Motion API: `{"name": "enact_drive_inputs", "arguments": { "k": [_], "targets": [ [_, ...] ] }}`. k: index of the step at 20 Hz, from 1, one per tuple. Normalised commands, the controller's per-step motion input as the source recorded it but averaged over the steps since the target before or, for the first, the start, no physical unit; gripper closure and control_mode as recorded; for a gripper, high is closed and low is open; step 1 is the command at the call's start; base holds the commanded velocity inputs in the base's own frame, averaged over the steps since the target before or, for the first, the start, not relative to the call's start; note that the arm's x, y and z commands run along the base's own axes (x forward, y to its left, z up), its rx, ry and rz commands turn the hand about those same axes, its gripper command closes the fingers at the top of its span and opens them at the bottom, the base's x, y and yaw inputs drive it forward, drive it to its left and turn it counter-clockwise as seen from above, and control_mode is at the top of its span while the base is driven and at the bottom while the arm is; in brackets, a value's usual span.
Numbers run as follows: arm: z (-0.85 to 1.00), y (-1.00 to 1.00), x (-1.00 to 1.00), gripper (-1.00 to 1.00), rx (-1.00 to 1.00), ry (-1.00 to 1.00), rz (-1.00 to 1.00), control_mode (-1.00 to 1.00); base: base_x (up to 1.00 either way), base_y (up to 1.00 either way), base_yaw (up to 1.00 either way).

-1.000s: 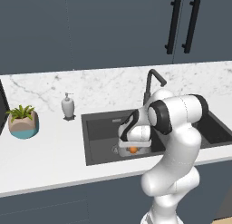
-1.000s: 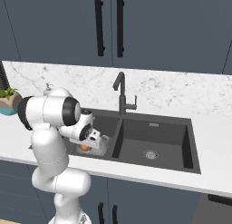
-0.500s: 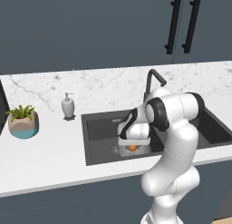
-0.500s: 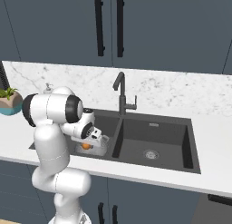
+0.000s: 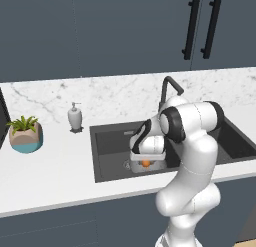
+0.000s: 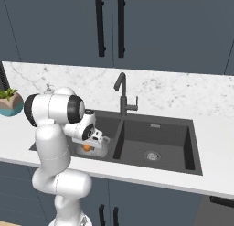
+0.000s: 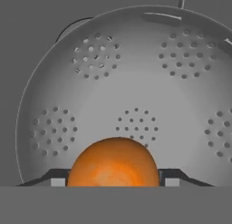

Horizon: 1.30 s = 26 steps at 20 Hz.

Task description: Put the colander in the sink, put the tangerine in the colander, and turn on the sink faucet and pour water over the colander.

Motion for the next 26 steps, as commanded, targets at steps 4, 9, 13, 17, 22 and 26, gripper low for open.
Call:
{"name": "enact_drive_inputs", "arguments": {
  "k": [4, 9, 13, 17, 22, 26],
  "targets": [
    [0.0, 0.0, 0.0, -1.0, 0.0, 0.0, 0.0, -1.0, 0.0, 0.0, 0.0],
    [0.01, 0.0, 0.06, -1.0, 0.0, 0.01, 0.0, -1.0, 0.0, 0.0, 0.0],
    [0.27, -0.04, 0.1, -1.0, 0.0, 0.0, 0.0, -1.0, 0.0, 0.0, 0.0],
    [0.51, -0.13, -0.02, -1.0, 0.0, -0.02, 0.0, -1.0, 0.0, 0.0, 0.0],
    [0.7, -0.23, -0.13, -1.0, 0.0, -0.1, 0.0, -1.0, 0.0, 0.0, 0.0],
    [0.66, -0.1, -0.21, -1.0, 0.0, -0.19, 0.0, -1.0, 0.0, 0.0, 0.0]
  ]
}}
